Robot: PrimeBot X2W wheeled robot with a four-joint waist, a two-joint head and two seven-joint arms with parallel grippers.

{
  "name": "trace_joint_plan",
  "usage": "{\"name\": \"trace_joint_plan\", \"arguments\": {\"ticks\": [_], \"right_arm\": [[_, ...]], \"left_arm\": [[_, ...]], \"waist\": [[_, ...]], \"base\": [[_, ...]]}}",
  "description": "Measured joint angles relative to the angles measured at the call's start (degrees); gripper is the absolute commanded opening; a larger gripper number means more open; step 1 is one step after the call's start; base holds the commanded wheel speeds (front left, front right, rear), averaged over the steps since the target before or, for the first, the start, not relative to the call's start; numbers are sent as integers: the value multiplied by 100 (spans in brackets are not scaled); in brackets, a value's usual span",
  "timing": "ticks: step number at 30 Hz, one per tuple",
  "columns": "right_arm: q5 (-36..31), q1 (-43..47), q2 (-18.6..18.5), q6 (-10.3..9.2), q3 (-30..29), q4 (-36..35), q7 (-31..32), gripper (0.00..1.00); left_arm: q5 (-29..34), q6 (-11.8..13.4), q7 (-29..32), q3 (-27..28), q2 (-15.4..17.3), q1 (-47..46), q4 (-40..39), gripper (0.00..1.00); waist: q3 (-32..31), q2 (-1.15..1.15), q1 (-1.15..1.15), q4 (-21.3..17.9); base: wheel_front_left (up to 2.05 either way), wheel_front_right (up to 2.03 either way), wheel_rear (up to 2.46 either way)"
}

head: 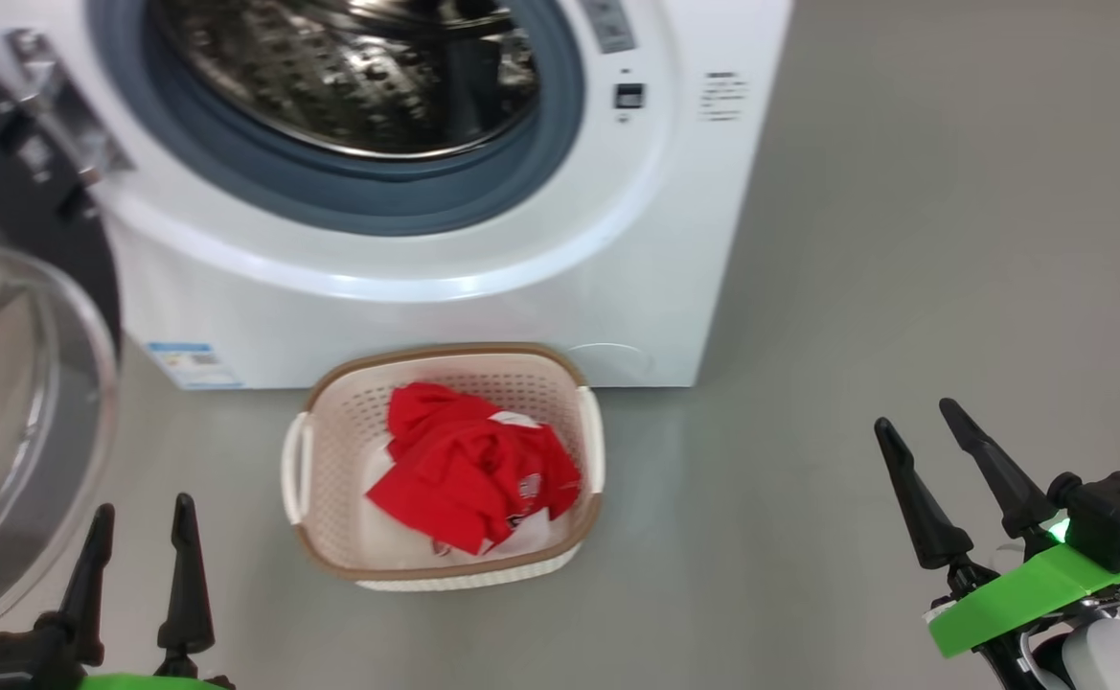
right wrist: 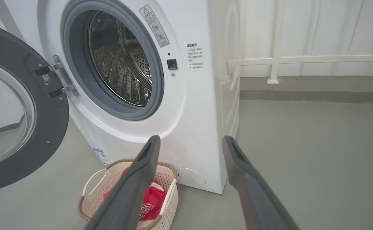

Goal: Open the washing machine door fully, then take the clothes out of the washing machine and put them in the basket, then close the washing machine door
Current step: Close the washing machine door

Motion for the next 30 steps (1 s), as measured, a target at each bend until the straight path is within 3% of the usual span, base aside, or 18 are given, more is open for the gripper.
{"name": "trace_joint_plan", "arguments": {"ticks": [14, 30], "right_arm": [[55, -402, -183, 0, 538, 190, -1, 100], [263, -844, -342, 0, 1140, 446, -1, 100]], "left_arm": [[-90, 23, 0, 76, -129, 64, 56, 100], [-460, 408, 0, -201, -140, 210, 100, 100]], "waist": [[24, 0, 0, 1098], [9, 0, 0, 2464]], "base": [[0, 0, 0], [0, 0, 0]]}}
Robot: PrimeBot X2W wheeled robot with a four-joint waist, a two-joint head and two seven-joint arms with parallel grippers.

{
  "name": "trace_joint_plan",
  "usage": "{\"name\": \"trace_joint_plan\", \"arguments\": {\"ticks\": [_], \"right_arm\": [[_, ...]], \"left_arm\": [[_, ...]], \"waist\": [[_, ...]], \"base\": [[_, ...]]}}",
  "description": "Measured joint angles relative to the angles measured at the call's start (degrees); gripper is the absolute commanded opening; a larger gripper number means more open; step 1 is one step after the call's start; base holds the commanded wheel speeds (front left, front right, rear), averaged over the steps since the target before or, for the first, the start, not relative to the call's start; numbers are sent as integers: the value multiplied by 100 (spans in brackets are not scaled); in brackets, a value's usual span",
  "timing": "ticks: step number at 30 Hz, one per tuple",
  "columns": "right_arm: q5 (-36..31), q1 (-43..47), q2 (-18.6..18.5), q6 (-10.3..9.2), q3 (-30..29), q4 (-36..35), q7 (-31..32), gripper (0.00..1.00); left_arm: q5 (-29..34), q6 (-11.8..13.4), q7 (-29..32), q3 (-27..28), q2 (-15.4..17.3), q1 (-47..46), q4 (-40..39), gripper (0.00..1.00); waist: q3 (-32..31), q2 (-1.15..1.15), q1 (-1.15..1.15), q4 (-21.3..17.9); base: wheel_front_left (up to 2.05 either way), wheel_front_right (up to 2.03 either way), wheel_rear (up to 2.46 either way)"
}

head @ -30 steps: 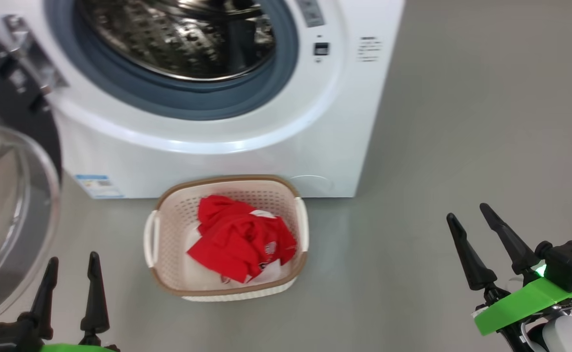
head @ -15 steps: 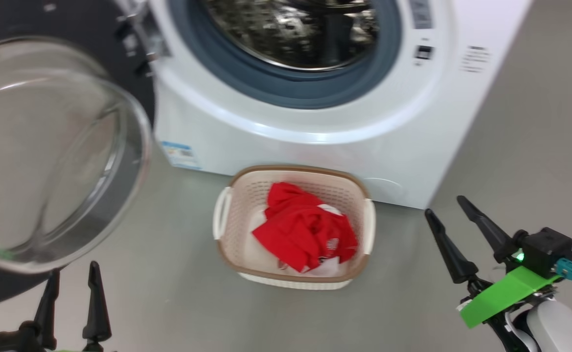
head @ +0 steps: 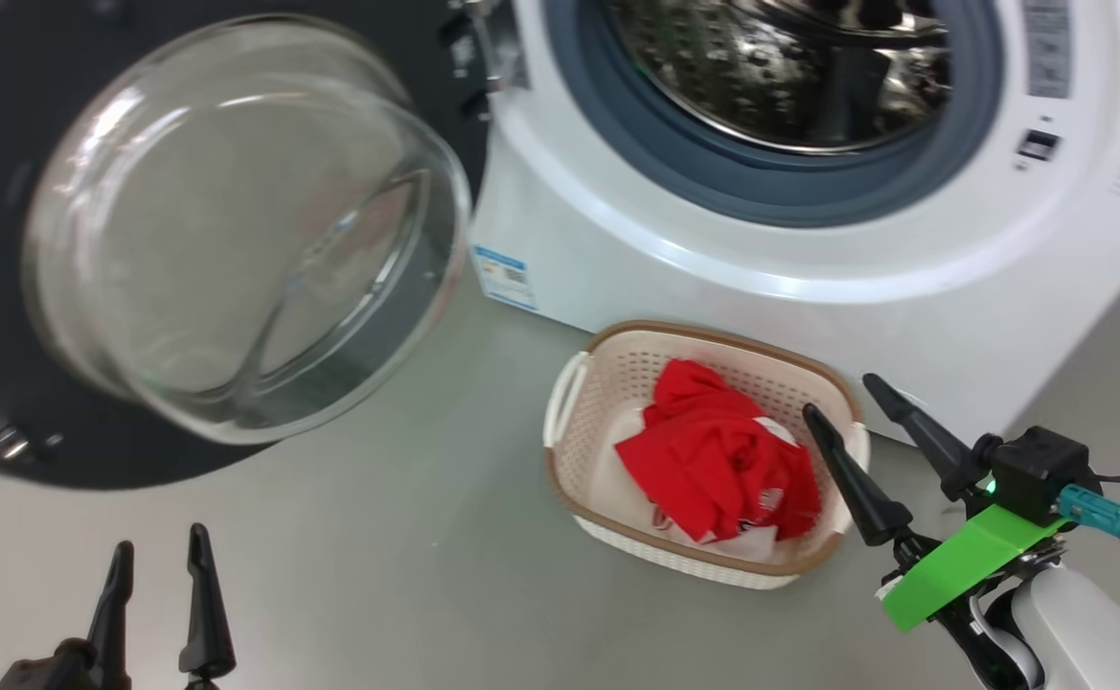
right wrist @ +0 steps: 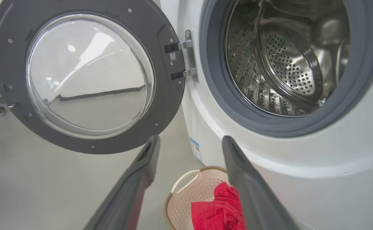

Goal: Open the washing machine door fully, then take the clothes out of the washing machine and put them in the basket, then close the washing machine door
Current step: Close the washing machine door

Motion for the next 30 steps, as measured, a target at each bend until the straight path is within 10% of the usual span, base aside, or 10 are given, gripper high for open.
{"name": "trace_joint_plan", "arguments": {"ticks": [21, 23, 30], "right_arm": [[146, -465, 21, 0, 595, 244, 1, 100], [147, -465, 30, 0, 609, 244, 1, 100], [174, -450, 24, 0, 524, 238, 0, 100]], "left_arm": [[-336, 255, 0, -57, -2, 347, -425, 100], [-654, 194, 0, -36, -1, 344, -538, 6], [-755, -152, -14, 633, 13, 2, -1434, 0]], "waist": [[18, 0, 0, 513], [14, 0, 0, 514], [0, 0, 0, 509]], "base": [[0, 0, 0], [0, 0, 0], [0, 0, 0]]}}
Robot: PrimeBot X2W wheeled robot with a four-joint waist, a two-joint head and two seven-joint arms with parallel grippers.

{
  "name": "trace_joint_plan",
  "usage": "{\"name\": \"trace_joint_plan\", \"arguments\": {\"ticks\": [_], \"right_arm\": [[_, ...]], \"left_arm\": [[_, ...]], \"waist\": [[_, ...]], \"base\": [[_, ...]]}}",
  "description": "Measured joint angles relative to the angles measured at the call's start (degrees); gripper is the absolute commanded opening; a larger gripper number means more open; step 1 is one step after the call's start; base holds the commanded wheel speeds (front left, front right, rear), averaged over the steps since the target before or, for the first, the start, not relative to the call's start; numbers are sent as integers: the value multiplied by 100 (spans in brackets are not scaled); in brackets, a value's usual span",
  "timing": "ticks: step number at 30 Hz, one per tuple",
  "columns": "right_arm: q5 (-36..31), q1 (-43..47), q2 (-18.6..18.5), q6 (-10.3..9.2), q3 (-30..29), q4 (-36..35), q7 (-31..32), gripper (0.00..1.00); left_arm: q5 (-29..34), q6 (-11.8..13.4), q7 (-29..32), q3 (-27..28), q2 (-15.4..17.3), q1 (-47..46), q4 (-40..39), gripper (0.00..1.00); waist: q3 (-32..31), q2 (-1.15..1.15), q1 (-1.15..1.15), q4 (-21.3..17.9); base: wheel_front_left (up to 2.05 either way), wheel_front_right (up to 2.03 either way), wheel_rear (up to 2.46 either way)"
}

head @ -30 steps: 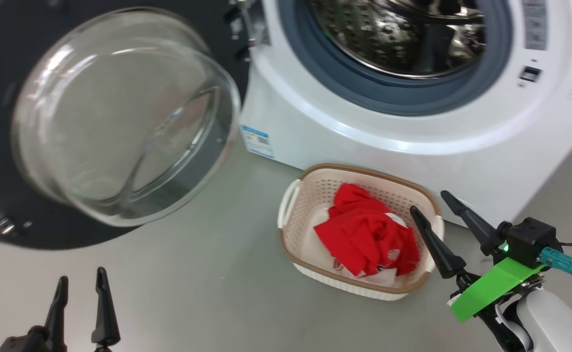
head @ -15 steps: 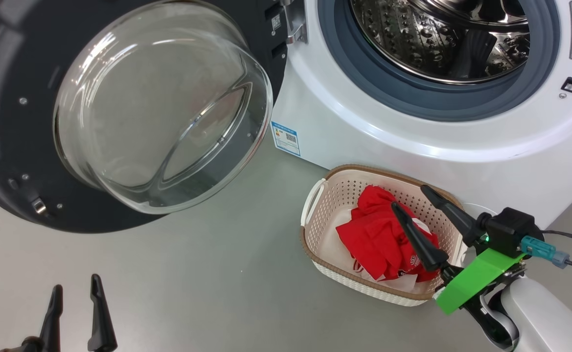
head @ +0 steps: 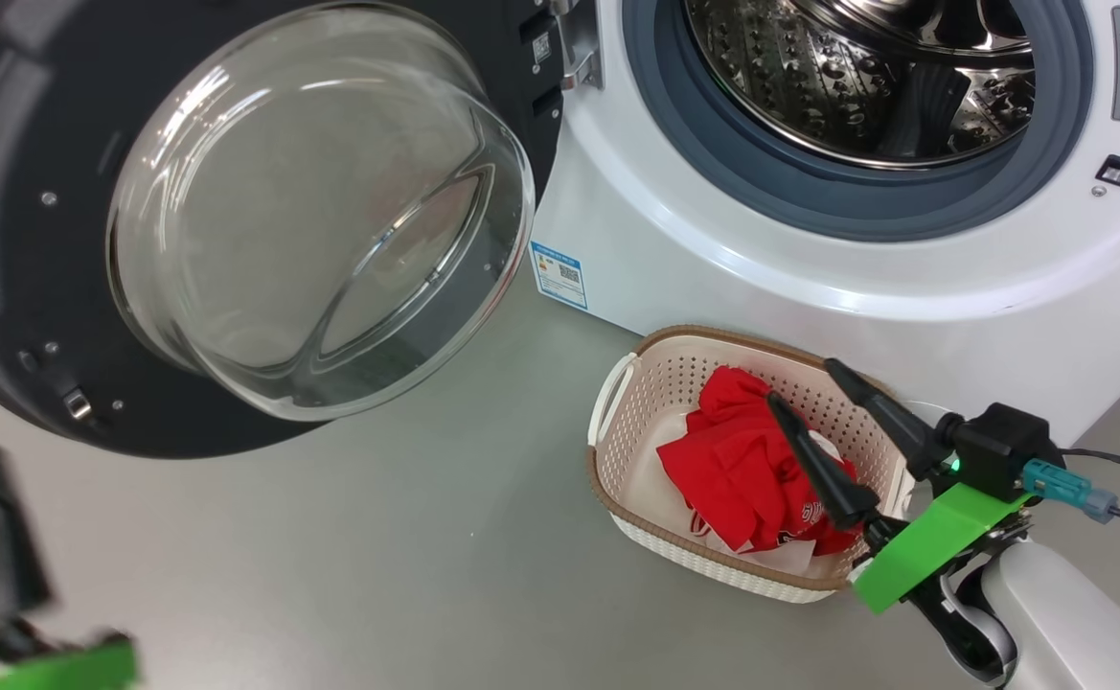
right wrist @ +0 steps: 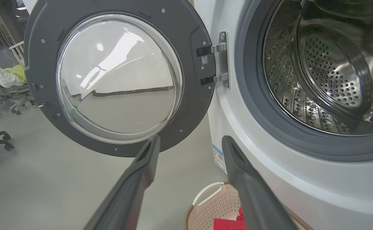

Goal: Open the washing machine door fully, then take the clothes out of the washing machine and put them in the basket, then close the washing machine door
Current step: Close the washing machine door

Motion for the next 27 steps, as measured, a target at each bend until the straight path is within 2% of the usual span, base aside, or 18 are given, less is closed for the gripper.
{"name": "trace_joint_plan", "arguments": {"ticks": [4, 7, 12, 18, 20, 23, 27], "right_arm": [[-1, 37, -5, 0, -87, -14, 1, 100], [-3, 156, -3, 0, -162, -36, 1, 100], [-38, 270, -7, 0, -309, -82, 0, 100], [-66, 271, -21, 0, -365, -130, 0, 100], [-83, 270, -29, 0, -367, -131, 1, 100], [-86, 265, -53, 0, -370, -131, 0, 100], [-88, 248, -69, 0, -374, -131, 0, 100]], "left_arm": [[-45, -156, -27, 501, 454, -675, -344, 0], [-499, -208, -29, 816, 928, -1344, -212, 0], [-1599, -214, -33, 999, 1859, -2672, 759, 0], [-2816, -214, 55, 847, 3011, -3834, 2519, 0], [-3314, -215, 402, 709, 3203, -4138, 3115, 0], [-4074, -215, 1128, 475, 3298, -4553, 3895, 0], [-4634, -215, 1901, 171, 3545, -4922, 4604, 0]], "waist": [[-10, 0, 0, -17], [-3, 0, 0, -33], [30, 0, 0, -58], [116, 0, 0, -174], [171, 0, 0, -220], [262, 0, 0, -266], [373, 0, 0, -305]], "base": [[0, 0, 0], [0, 0, 0], [0, 0, 0], [0, 0, 0], [0, 0, 0], [0, 0, 0], [0, 0, 0]]}}
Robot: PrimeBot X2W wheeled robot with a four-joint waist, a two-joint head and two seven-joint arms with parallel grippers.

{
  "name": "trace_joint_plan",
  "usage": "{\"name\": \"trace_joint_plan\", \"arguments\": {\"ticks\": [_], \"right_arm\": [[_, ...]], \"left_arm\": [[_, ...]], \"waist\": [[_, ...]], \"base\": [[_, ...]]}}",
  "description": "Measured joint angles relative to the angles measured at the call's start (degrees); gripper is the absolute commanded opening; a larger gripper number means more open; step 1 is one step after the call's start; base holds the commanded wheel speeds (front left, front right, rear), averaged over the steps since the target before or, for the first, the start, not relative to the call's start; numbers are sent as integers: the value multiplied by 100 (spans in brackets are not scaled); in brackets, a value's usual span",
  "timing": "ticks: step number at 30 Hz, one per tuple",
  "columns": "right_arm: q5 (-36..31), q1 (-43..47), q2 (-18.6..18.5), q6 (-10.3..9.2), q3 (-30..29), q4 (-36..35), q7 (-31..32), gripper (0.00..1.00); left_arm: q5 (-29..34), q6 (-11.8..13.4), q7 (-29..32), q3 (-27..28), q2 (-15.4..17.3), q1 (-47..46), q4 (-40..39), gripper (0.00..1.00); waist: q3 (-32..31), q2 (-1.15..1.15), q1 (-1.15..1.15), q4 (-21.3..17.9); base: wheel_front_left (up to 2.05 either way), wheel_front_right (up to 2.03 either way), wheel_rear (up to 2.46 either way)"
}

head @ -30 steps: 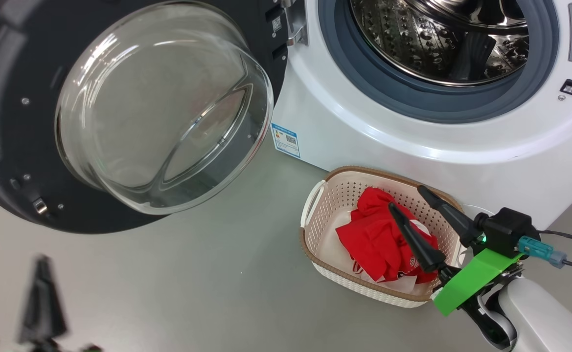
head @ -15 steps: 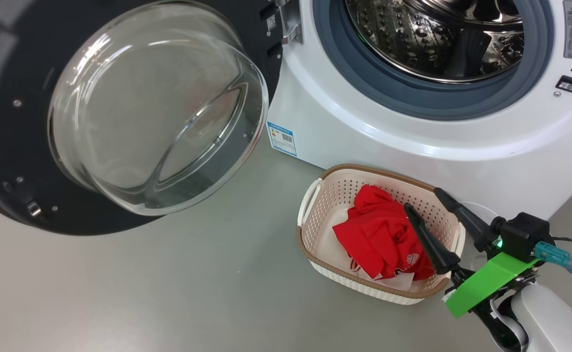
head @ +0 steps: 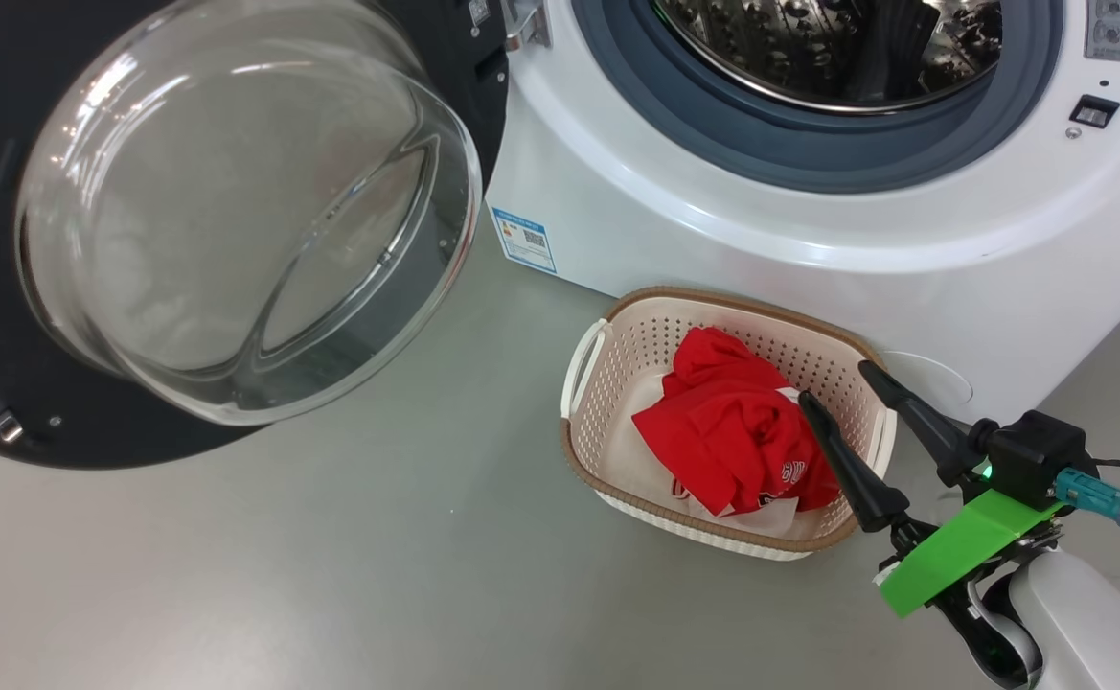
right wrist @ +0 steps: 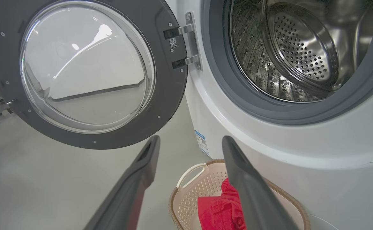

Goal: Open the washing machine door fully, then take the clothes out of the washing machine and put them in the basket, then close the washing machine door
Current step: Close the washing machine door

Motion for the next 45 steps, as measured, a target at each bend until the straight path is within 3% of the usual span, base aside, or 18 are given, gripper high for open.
{"name": "trace_joint_plan", "arguments": {"ticks": [1, 2, 6, 12, 24, 40, 45], "right_arm": [[-10, -11, 0, 0, 5, 4, 1, 100], [-10, -11, 0, 0, 5, 4, 1, 100], [-15, -74, 0, 0, 24, 10, 0, 100], [-18, -226, -8, 0, 98, 25, 1, 100], [-48, -292, -5, 0, 91, 41, 0, 100], [-48, -225, 93, 0, -73, 12, 1, 100], [-48, -84, 125, 0, -132, -26, 1, 100]], "left_arm": [[-242, 0, 432, -125, 64, -98, 241, 0], [-242, 0, 432, -125, 64, -98, 241, 0], [-633, 0, 1483, -498, 78, -134, 668, 0], [-1043, 0, 2512, -778, 120, -135, 894, 0], [-1366, 0, 3340, -1078, 169, -87, 878, 0], [-1785, 2, 4489, -1287, 610, 1059, -810, 0], [-2063, 2, 4896, -1376, 427, 1447, -1581, 0]], "waist": [[46, 0, 0, -16], [46, 0, 0, -16], [119, 0, 0, -55], [235, 0, 0, -112], [335, 0, 0, -257], [70, 0, 0, -321], [-53, 0, 0, -317]], "base": [[0, 0, 0], [0, 0, 0], [0, 0, 0], [0, 0, 0], [0, 0, 0], [0, 0, 0], [0, 0, 0]]}}
